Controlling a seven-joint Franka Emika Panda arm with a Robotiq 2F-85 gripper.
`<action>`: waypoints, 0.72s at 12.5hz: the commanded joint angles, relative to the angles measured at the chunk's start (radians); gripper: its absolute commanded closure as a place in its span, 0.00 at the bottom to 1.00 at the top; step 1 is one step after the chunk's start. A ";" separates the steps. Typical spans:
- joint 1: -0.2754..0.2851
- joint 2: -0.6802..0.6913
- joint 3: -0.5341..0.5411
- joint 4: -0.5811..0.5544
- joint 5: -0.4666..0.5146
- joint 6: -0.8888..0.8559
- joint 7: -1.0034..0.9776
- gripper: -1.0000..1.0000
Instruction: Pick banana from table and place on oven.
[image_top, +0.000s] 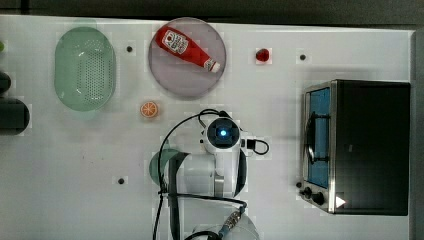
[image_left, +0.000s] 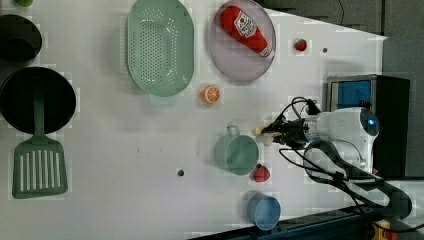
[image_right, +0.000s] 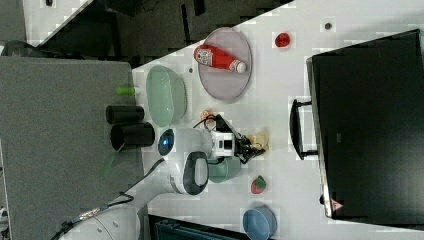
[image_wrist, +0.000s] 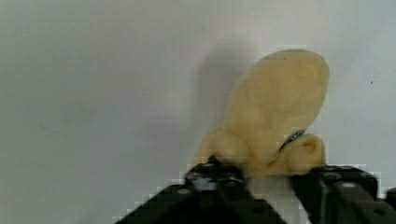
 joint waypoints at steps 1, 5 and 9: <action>-0.014 -0.057 0.003 0.001 -0.016 0.025 0.028 0.75; -0.014 -0.245 0.004 0.010 -0.016 -0.017 0.028 0.75; -0.011 -0.449 0.006 0.122 -0.015 -0.374 0.028 0.75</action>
